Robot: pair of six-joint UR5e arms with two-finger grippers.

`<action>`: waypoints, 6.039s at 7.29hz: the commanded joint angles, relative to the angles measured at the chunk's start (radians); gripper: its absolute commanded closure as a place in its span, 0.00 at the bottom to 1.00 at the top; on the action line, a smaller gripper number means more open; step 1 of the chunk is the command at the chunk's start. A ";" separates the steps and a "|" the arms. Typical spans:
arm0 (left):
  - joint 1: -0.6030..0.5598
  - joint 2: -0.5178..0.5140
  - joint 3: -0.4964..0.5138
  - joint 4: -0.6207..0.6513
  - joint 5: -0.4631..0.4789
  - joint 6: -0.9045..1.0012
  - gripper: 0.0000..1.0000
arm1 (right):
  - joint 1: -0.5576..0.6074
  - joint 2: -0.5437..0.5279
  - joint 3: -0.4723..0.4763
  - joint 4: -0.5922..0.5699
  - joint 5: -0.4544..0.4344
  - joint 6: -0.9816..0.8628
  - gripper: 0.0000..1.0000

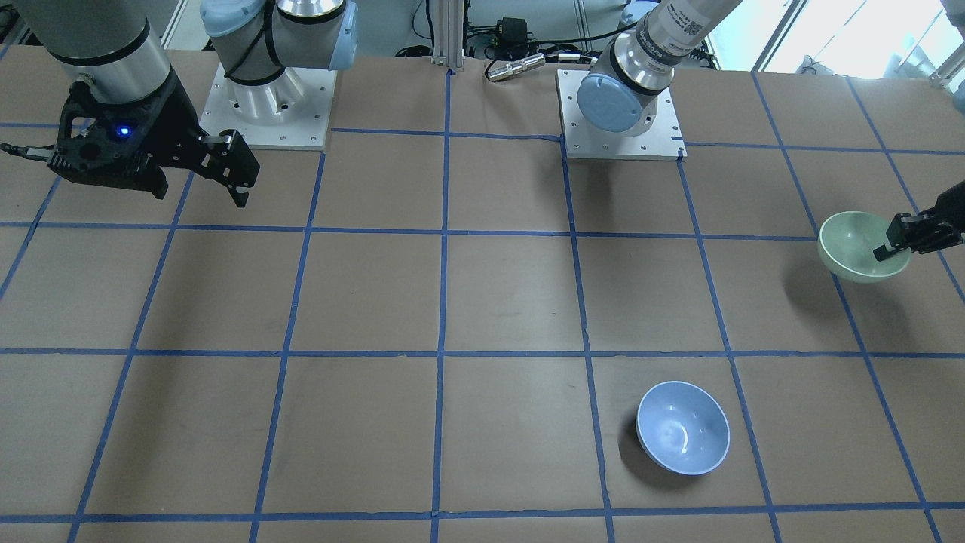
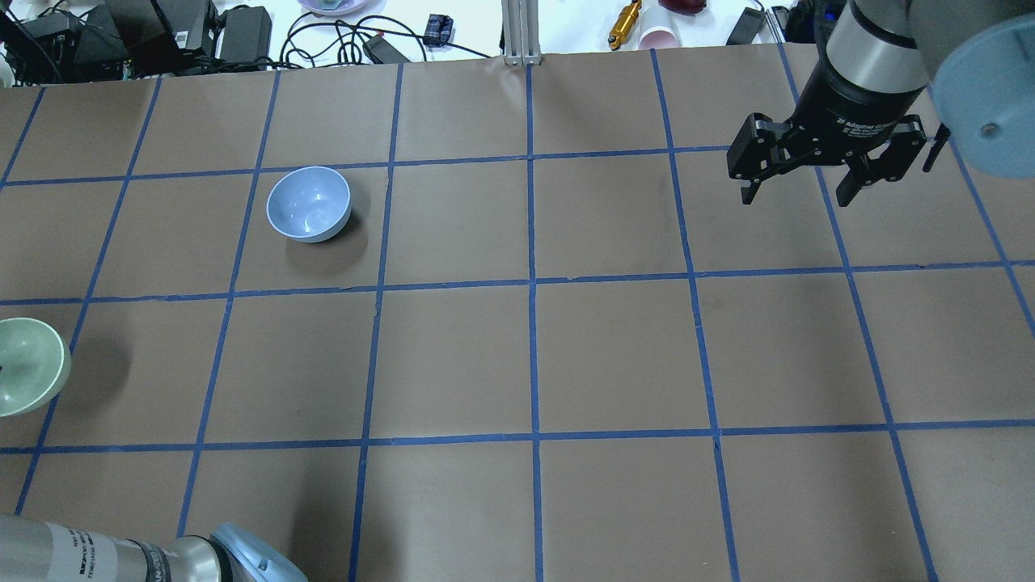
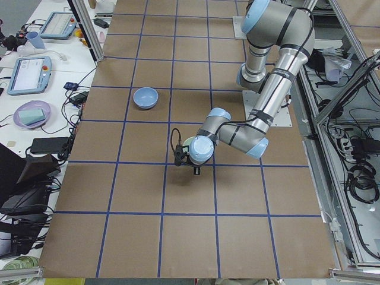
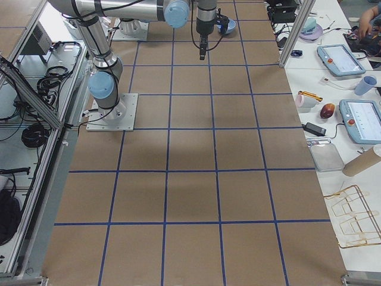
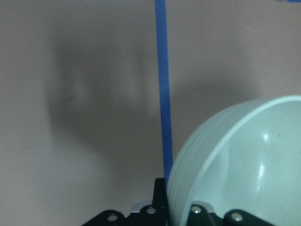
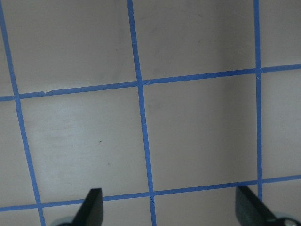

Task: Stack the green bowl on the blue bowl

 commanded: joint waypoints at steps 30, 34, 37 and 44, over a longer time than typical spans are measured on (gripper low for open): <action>-0.648 -0.164 0.241 0.085 -0.268 -0.843 0.00 | 0.000 0.000 0.001 0.000 0.000 0.000 0.00; -0.840 0.018 0.263 -0.006 -0.007 -0.988 0.00 | 0.000 0.000 0.000 0.000 0.000 0.000 0.00; -0.956 0.162 0.277 -0.132 0.105 -1.025 0.00 | 0.000 0.000 0.000 0.000 0.000 0.000 0.00; -1.004 0.385 0.263 -0.402 0.132 -1.096 0.00 | 0.000 0.000 0.000 0.000 0.000 0.000 0.00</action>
